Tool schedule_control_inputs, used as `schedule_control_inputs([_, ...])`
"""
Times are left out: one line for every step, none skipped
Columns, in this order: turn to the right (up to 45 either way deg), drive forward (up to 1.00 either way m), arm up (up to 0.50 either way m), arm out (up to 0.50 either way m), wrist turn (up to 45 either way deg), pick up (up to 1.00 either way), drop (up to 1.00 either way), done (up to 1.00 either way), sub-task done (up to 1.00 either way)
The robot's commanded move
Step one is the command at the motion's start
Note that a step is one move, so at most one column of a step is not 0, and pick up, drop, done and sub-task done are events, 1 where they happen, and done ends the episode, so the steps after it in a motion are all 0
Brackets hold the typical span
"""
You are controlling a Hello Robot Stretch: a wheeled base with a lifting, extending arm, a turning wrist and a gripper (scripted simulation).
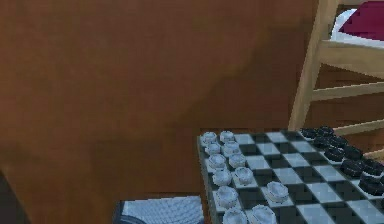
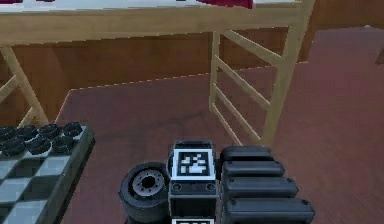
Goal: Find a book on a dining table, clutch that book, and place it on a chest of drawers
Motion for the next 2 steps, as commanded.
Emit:
schedule_control_inputs([3.0, 0.0, 0.0, 0.0, 0.0, 0.0, 0.0, 0.0, 0.0])
schedule_control_inputs([-36.0, 0.0, 0.0, 0.0, 0.0, 0.0, 0.0, 0.0, 0.0])
